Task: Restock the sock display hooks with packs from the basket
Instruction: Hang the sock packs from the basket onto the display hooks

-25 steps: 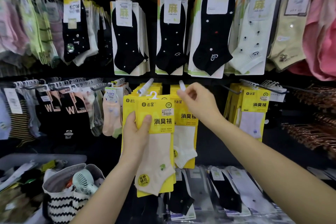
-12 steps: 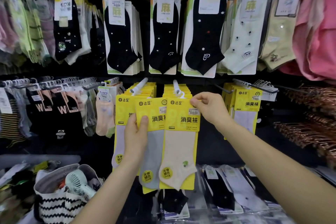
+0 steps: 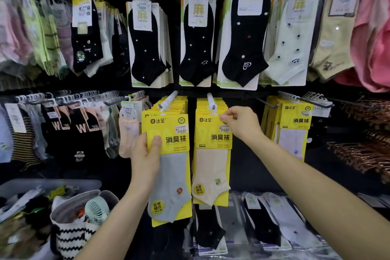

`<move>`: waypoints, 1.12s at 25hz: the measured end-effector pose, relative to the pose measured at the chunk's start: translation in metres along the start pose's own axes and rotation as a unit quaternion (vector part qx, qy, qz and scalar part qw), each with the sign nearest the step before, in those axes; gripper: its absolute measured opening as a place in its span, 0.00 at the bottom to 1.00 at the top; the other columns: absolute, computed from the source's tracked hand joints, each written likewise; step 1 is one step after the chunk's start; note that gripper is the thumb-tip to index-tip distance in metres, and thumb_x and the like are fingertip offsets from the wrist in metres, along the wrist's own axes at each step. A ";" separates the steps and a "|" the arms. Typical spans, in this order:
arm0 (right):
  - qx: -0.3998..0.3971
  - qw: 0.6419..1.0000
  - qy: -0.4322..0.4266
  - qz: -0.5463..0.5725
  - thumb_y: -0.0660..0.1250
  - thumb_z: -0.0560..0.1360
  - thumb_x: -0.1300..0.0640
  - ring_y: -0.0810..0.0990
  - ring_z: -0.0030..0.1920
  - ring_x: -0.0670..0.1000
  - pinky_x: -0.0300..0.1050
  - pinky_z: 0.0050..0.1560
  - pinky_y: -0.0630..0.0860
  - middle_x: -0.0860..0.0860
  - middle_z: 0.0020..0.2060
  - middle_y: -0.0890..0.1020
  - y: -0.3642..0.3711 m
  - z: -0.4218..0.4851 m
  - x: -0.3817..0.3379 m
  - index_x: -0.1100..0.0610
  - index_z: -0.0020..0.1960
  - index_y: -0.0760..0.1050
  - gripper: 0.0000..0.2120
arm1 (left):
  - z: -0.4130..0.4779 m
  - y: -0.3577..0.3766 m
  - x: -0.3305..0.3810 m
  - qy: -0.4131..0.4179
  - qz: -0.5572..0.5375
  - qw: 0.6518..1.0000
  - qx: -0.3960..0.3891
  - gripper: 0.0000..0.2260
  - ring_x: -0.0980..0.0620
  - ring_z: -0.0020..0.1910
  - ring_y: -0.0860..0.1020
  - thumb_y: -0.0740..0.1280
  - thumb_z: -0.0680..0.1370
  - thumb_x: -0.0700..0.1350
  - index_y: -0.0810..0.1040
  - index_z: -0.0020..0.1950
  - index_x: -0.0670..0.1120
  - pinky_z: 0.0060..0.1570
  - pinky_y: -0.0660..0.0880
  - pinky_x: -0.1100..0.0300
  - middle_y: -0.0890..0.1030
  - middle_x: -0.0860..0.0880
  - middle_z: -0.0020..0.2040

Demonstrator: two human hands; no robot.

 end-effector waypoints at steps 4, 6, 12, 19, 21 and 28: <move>0.064 0.996 -0.045 -0.049 0.67 0.75 0.50 0.76 0.45 0.49 0.44 0.43 0.73 0.50 0.47 0.76 -0.013 -0.009 -0.010 0.52 0.51 0.79 0.08 | -0.008 0.022 -0.004 -0.014 -0.006 0.999 -0.048 0.06 0.49 0.51 0.79 0.59 0.81 0.42 0.75 0.51 0.47 0.52 0.76 0.53 0.81 0.47 0.50; 0.049 0.995 -0.082 0.003 0.66 0.75 0.50 0.76 0.42 0.49 0.47 0.45 0.74 0.51 0.43 0.79 -0.017 -0.014 -0.024 0.54 0.47 0.79 0.09 | -0.016 0.040 -0.003 -0.017 -0.006 0.996 -0.083 0.06 0.52 0.51 0.79 0.60 0.80 0.42 0.75 0.50 0.51 0.51 0.75 0.57 0.81 0.50 0.49; -0.170 0.980 -0.090 0.053 0.67 0.75 0.55 0.77 0.41 0.44 0.40 0.43 0.75 0.49 0.39 0.81 -0.001 -0.029 -0.042 0.55 0.42 0.80 0.06 | -0.028 0.079 -0.004 -0.021 0.011 0.991 -0.134 0.01 0.59 0.44 0.78 0.64 0.79 0.46 0.75 0.47 0.51 0.44 0.74 0.60 0.80 0.53 0.44; -0.040 0.992 -0.109 -0.047 0.63 0.77 0.55 0.71 0.34 0.41 0.35 0.33 0.66 0.43 0.33 0.74 -0.013 0.000 -0.051 0.52 0.39 0.75 0.08 | -0.008 0.099 0.006 -0.032 0.032 0.994 -0.103 0.04 0.66 0.37 0.75 0.62 0.79 0.43 0.74 0.46 0.50 0.34 0.69 0.76 0.77 0.56 0.41; -0.019 0.994 -0.104 -0.040 0.63 0.76 0.55 0.73 0.36 0.42 0.36 0.36 0.69 0.42 0.34 0.75 -0.010 0.012 -0.056 0.51 0.37 0.75 0.09 | 0.002 0.099 0.005 -0.047 0.036 0.996 -0.065 0.03 0.66 0.41 0.76 0.63 0.78 0.43 0.72 0.47 0.51 0.36 0.70 0.74 0.78 0.53 0.45; -0.041 0.994 -0.090 -0.040 0.65 0.76 0.56 0.73 0.36 0.40 0.35 0.35 0.69 0.43 0.35 0.77 0.003 0.027 -0.042 0.49 0.36 0.75 0.10 | 0.019 0.105 -0.006 -0.072 0.098 0.991 -0.048 0.26 0.47 0.69 0.66 0.67 0.76 0.45 0.63 0.71 0.43 0.68 0.66 0.48 0.68 0.45 0.69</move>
Point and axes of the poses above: each hand's wrist, its own z-axis towards the middle knuckle, its own y-axis out of the palm, x = y × z, the point moved 6 cm from there along z, towards the middle knuckle
